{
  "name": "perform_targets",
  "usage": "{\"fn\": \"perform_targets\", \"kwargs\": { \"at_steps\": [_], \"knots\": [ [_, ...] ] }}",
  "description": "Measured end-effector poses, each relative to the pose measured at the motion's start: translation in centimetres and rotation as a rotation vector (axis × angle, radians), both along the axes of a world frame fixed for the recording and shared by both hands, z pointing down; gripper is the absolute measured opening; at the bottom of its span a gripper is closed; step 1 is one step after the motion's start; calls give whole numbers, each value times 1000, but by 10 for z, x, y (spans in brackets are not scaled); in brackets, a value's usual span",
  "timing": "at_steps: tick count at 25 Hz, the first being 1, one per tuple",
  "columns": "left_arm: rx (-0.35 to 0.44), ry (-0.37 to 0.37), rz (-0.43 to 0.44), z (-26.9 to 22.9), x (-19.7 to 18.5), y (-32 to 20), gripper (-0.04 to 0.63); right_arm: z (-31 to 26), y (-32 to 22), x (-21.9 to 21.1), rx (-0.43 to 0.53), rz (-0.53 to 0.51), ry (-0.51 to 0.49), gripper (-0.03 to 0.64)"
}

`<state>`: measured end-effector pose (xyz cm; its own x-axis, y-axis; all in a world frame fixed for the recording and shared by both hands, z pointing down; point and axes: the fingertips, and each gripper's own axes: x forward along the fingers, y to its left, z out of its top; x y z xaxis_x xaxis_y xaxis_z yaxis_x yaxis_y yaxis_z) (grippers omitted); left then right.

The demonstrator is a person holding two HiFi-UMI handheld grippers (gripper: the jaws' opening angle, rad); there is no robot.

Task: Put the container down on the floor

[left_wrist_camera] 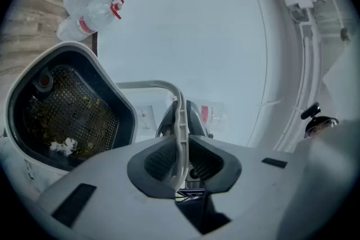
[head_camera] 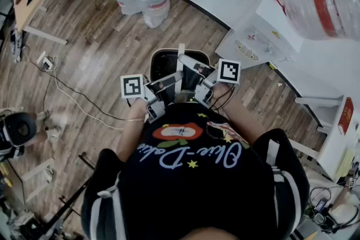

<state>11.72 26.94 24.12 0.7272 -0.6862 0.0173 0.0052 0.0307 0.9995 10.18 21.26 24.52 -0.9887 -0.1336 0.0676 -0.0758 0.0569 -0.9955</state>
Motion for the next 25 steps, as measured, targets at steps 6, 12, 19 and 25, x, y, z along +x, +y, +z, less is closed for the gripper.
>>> {"fn": "perform_targets", "kwargs": {
  "at_steps": [6,12,19,25],
  "knots": [
    [-4,2,1,0,1,0,48,1,0,2,-4,7,9,54],
    [-4,8,-1,-1,3,1,48,1,1,3,-5,9,11,54],
    [-11,10,4,-1,8,1,48,2,0,11,-25,31,11,54],
    [-10,11,5,-2,12,-2,48,1,-2,14,-29,35,2,54]
  ]
}}
